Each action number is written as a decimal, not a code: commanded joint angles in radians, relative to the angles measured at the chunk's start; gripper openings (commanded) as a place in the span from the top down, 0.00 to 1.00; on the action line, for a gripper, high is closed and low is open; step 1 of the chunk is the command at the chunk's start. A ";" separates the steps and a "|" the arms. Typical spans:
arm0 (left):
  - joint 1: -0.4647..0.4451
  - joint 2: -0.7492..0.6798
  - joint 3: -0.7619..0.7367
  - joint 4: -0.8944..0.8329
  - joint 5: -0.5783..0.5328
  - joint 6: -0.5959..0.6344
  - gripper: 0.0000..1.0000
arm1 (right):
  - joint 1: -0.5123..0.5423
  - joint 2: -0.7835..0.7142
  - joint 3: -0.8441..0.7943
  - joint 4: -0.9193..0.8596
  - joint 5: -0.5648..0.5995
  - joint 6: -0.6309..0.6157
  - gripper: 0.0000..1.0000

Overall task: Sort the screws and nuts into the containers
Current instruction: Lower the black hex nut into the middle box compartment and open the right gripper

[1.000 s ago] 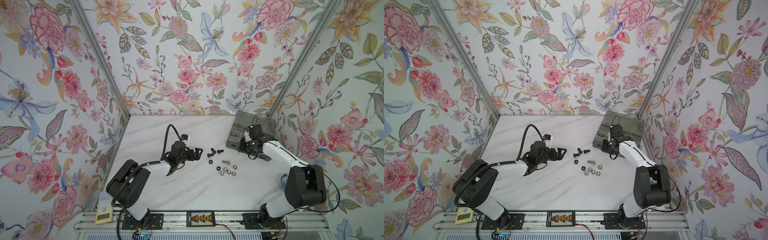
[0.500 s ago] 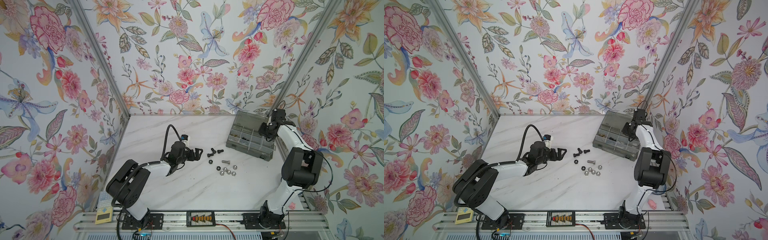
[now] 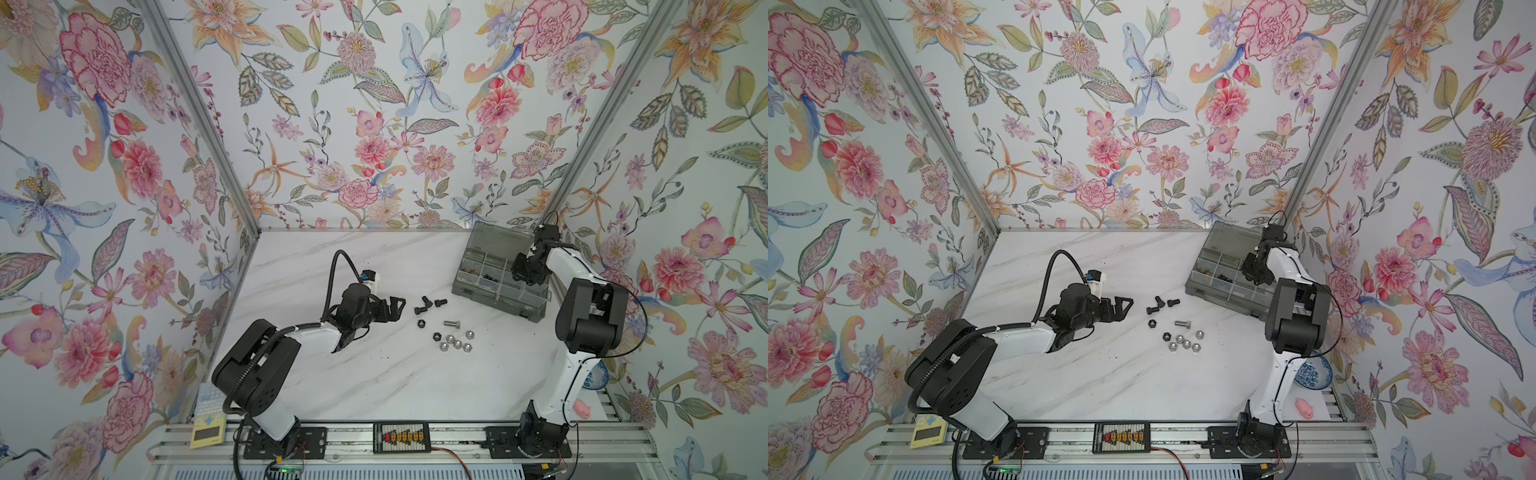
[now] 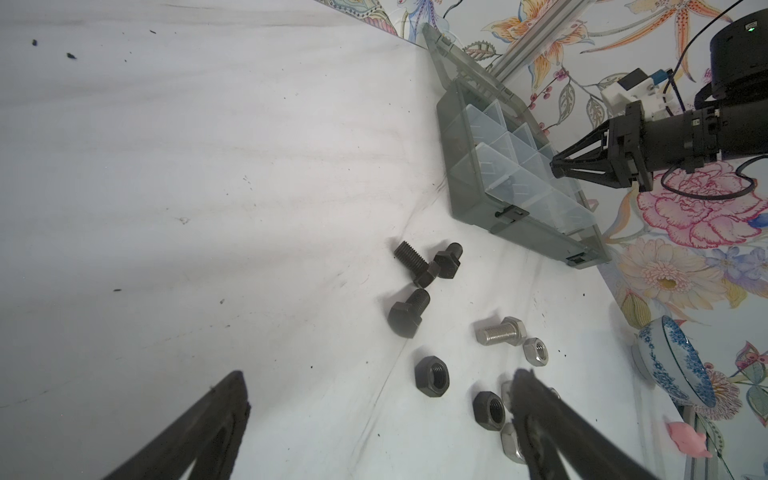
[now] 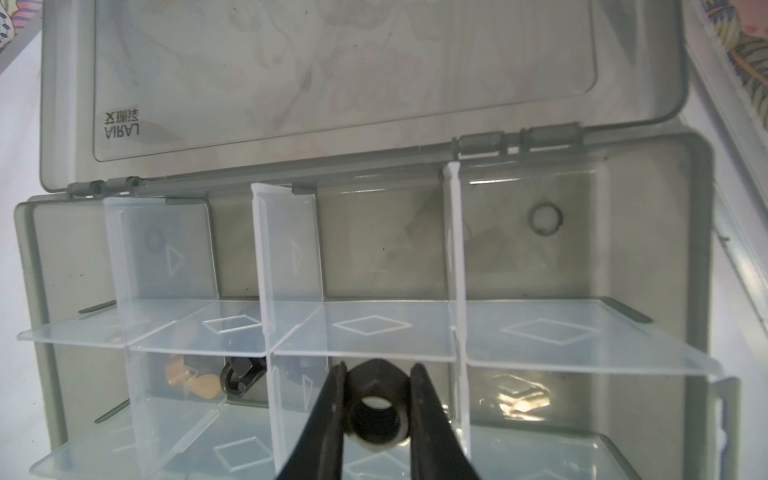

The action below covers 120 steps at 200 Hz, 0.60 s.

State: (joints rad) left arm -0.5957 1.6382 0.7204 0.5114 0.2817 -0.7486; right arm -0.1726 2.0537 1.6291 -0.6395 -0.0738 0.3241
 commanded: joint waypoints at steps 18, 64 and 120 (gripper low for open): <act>0.003 -0.016 0.011 0.014 0.005 -0.002 0.01 | 0.001 0.023 0.020 -0.011 -0.014 -0.022 0.82; 0.003 -0.012 0.016 0.011 0.007 -0.001 0.01 | 0.002 0.005 0.021 -0.011 -0.051 -0.029 0.65; 0.004 -0.020 0.016 0.005 0.002 -0.002 0.01 | 0.024 -0.123 -0.014 -0.011 -0.096 -0.049 0.62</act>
State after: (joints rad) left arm -0.5957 1.6382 0.7204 0.5110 0.2817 -0.7486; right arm -0.1692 2.0476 1.6283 -0.6403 -0.1322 0.3008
